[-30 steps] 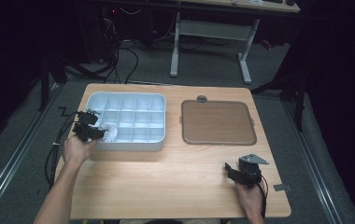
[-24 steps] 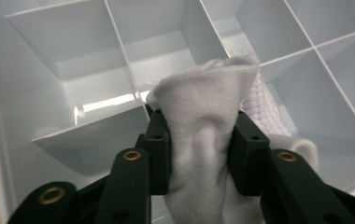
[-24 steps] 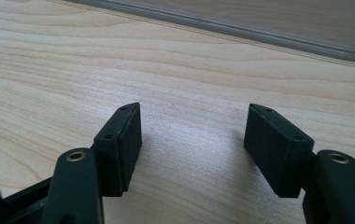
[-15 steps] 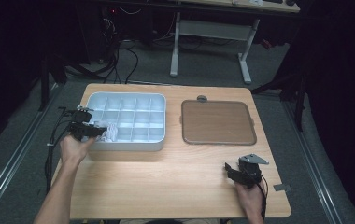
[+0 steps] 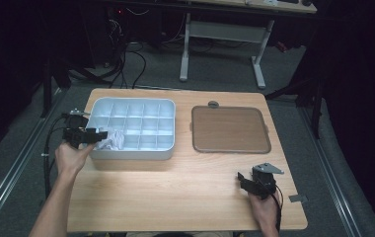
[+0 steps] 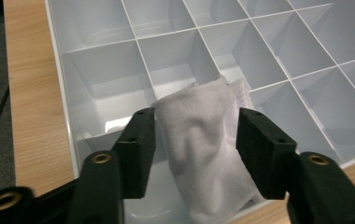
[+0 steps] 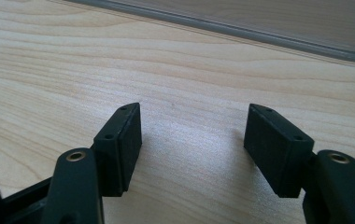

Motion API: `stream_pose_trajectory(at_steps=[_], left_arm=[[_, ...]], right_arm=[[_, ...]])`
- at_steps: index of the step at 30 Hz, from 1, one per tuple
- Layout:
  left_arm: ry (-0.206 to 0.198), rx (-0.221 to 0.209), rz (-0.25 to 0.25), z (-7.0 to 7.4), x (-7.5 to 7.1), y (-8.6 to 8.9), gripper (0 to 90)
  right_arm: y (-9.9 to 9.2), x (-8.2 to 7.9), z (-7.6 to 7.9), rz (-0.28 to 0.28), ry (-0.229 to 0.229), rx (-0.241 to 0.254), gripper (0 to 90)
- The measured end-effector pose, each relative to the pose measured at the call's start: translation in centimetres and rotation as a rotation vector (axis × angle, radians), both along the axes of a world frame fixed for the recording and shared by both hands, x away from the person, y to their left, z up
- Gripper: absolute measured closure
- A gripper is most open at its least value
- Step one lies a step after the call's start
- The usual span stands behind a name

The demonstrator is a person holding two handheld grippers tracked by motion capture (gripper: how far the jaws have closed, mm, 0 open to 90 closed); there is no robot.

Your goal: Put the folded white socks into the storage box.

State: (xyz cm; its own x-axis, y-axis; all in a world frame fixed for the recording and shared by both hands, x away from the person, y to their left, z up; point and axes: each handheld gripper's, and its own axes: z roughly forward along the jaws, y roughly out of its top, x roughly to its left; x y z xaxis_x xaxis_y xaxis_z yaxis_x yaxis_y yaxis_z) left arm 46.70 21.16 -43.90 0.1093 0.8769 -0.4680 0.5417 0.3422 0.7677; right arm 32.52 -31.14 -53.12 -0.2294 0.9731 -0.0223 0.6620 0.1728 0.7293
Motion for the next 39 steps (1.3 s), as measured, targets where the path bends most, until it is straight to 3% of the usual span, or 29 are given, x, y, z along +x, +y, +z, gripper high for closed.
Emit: stream_pose_trajectory(at_steps=[6, 12, 22, 26, 28, 32, 39], left_arm=[[-0.028, -0.008, -0.03, 0.7, -0.8, -0.8, 59.7], [0.012, 0.001, -0.026, -0.3, -0.1, -1.4, 65.2], [0.039, 0.011, -0.034, -1.6, 0.1, -2.3, 70.5], [0.063, 0.08, -0.048, -2.3, 0.1, -2.9, 70.7], [0.069, 0.084, -0.046, -2.4, 0.2, -3.0, 71.3], [0.075, 0.14, -0.047, -2.8, 0.3, -3.4, 73.4], [0.089, 0.159, -0.037, -3.1, 0.4, -3.7, 74.7]], right_arm=[[0.0, 0.0, 0.0, 0.001, -0.001, -0.002, 37.2], [0.0, 0.0, 0.0, -0.001, 0.0, 0.0, 37.2], [0.0, 0.0, 0.0, -0.001, 0.0, 0.0, 37.2], [0.0, 0.0, 0.0, -0.001, 0.0, 0.0, 37.2], [0.0, 0.0, 0.0, -0.001, 0.0, 0.0, 37.2], [0.0, 0.0, 0.0, -0.001, 0.0, 0.0, 37.2], [0.0, 0.0, 0.0, 0.003, -0.001, -0.001, 37.2]])
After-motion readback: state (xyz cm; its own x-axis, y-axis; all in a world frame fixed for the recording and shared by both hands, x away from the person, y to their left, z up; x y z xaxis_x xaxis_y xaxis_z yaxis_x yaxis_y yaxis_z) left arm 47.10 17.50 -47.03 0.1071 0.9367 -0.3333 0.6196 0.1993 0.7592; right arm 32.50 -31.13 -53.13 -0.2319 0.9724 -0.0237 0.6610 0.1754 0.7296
